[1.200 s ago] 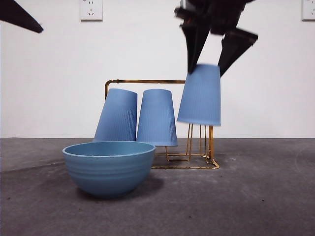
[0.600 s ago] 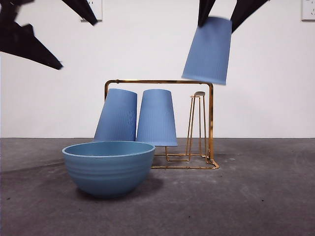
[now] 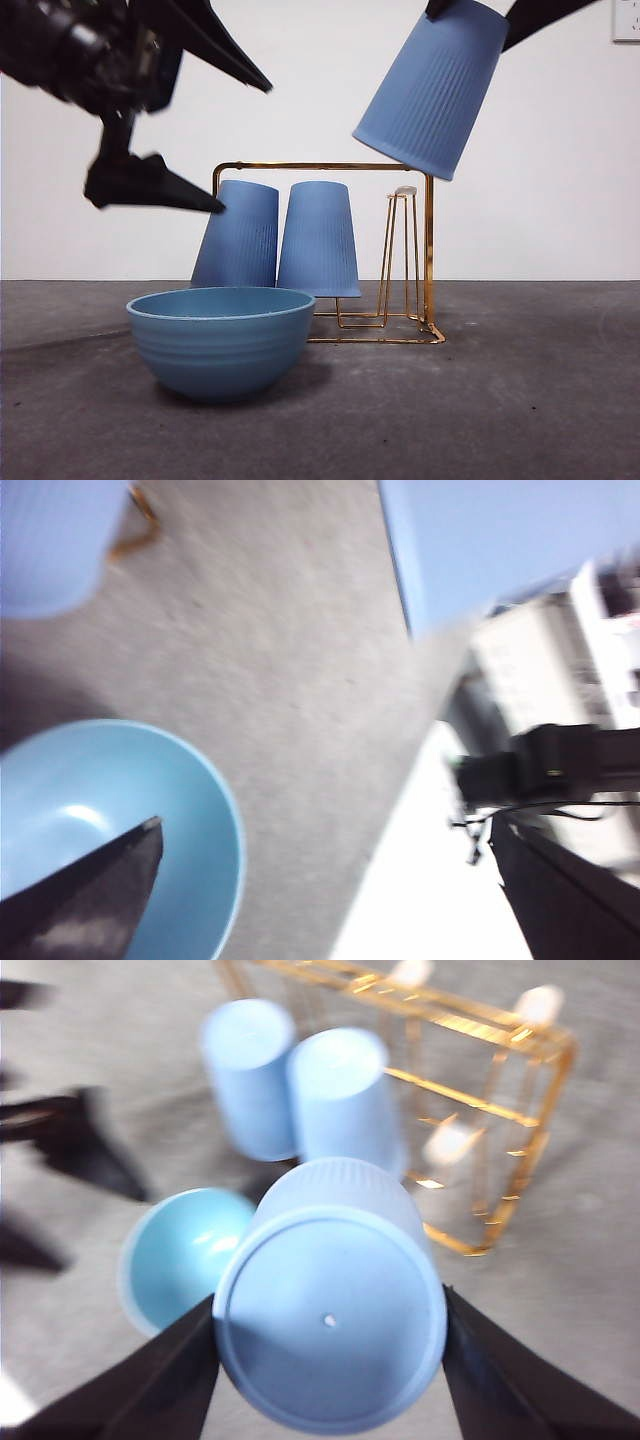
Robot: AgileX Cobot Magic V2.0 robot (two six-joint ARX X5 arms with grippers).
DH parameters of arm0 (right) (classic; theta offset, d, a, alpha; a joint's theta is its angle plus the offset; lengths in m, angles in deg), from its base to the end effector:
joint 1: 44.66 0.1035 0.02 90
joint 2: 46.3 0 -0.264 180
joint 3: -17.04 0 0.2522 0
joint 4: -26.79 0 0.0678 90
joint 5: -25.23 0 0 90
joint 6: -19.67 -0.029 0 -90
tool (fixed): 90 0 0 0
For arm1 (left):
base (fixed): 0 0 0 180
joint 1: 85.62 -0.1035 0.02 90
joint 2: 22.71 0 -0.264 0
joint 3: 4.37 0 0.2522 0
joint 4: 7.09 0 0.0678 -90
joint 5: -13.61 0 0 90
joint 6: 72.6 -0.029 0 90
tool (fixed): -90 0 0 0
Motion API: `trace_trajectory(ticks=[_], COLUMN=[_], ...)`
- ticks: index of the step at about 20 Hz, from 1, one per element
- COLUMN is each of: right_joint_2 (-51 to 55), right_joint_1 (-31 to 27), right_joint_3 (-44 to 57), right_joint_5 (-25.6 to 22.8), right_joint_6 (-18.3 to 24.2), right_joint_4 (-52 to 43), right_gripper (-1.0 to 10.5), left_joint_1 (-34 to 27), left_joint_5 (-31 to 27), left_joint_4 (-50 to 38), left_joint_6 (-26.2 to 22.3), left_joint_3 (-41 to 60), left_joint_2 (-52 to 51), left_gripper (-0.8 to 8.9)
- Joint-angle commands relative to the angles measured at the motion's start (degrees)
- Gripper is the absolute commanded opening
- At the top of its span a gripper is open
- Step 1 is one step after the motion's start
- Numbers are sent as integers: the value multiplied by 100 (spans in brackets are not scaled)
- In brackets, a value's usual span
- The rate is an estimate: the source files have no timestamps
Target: Right arm lift cup from the cupboard, then place it on the right of the bowl
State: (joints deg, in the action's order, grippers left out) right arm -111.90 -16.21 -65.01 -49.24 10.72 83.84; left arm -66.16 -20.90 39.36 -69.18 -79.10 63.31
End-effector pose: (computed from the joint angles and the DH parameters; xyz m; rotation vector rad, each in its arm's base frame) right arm 0.1946 0.1143 0.3530 0.0605 0.7761 0.6760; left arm 0.2692 -0.1205 0.2463 -0.3801 1.0618 -1.1602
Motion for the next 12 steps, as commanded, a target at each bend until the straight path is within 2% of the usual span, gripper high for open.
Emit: trace_trajectory(ticks=[1,4,10,12], right_joint_2=[380,706,763,761], right_joint_1=[22,20,20,20], right_joint_3=[859,1735,2973,3344], right_joint_5=[544,1141,1423,1510], right_joint_6=[-306,-719,-1344,-1683], right_joint_4=[-887,-1954,-3604,-4308], right_gripper=[197,197,197,197], left_joint_1=[4,4,0,0], left_joint_5=[463,879,1058,1084], left_joint_4=[-162,-341,-608,-752], left_joint_6=[223,341,566,750], left_joint_3=[-114,-114,-114,-114], left_joint_2=[378,629,951,1058], left_gripper=[522,522,522,519])
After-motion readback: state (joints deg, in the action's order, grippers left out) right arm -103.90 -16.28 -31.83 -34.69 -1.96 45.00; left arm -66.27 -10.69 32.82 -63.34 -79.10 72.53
